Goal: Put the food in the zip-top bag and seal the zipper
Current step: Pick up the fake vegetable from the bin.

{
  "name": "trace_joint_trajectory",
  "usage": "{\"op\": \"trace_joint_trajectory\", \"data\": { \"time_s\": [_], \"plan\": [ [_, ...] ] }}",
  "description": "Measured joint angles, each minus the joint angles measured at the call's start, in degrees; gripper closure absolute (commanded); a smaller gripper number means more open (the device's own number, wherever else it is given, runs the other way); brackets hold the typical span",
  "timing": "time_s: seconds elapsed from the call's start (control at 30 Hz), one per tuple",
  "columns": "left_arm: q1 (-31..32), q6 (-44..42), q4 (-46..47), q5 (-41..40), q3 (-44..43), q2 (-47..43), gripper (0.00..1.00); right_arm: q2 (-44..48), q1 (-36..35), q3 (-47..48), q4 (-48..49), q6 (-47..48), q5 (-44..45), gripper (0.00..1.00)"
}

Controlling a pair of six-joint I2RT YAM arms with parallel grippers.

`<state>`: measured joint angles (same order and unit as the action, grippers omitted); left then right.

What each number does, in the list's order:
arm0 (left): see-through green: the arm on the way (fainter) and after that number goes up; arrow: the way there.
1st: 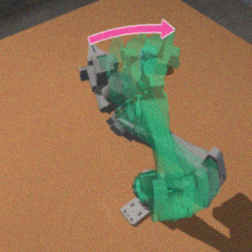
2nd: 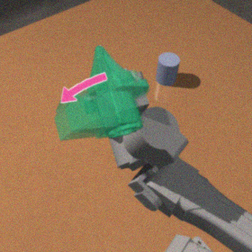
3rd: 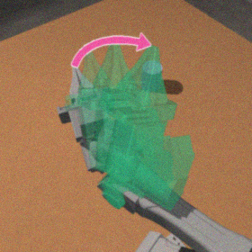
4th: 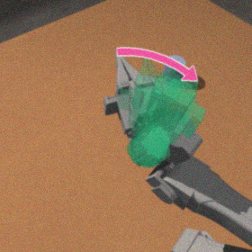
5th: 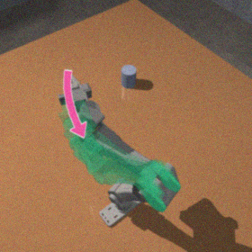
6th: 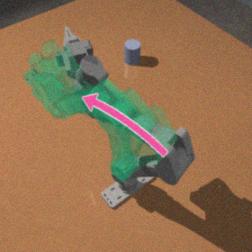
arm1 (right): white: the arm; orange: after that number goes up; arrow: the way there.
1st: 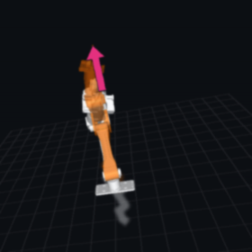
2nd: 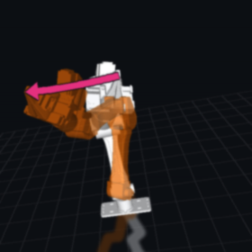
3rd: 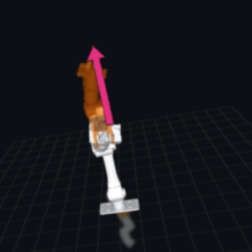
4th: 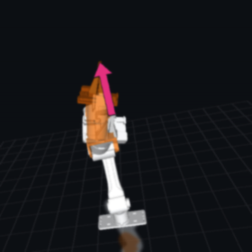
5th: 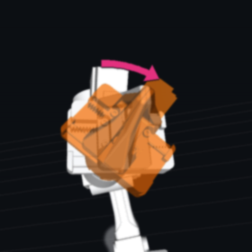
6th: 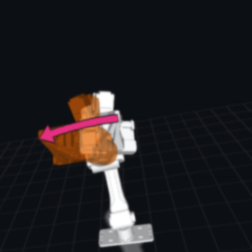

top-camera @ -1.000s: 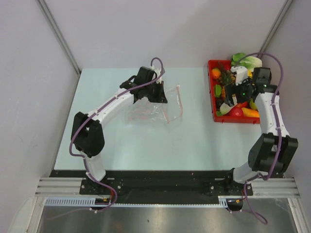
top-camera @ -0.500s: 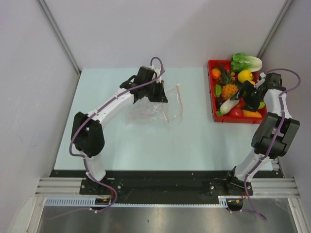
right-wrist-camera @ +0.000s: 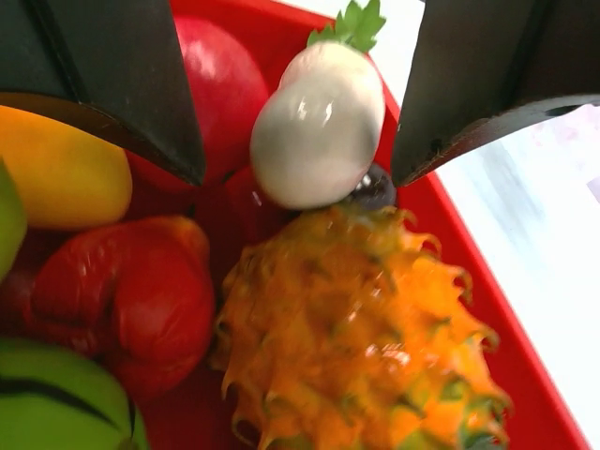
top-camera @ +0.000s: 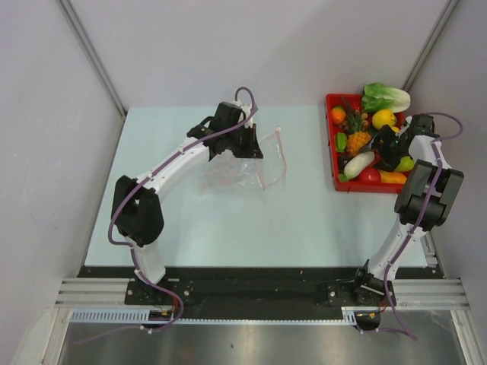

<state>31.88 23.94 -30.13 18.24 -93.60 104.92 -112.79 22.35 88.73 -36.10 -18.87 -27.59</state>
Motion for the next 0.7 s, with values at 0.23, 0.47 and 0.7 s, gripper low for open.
{"op": "trace_joint_trajectory", "data": {
  "time_s": [0.23,0.47,0.7],
  "plan": [
    [0.04,-0.02,0.0,-0.02,0.0,0.0,1.0,-1.49,-0.24,0.55,0.59,-0.52,-1.16,0.55],
    [0.04,0.0,-0.26,0.31,0.0,0.0,1.0,-1.22,0.04,0.55,0.5,-0.61,-3.23,0.82],
    [-0.39,1.55,-0.39,3.78,0.07,0.0,1.0,4.17,2.16,0.55,-0.5,-1.33,-8.48,1.0]
  ]
}}
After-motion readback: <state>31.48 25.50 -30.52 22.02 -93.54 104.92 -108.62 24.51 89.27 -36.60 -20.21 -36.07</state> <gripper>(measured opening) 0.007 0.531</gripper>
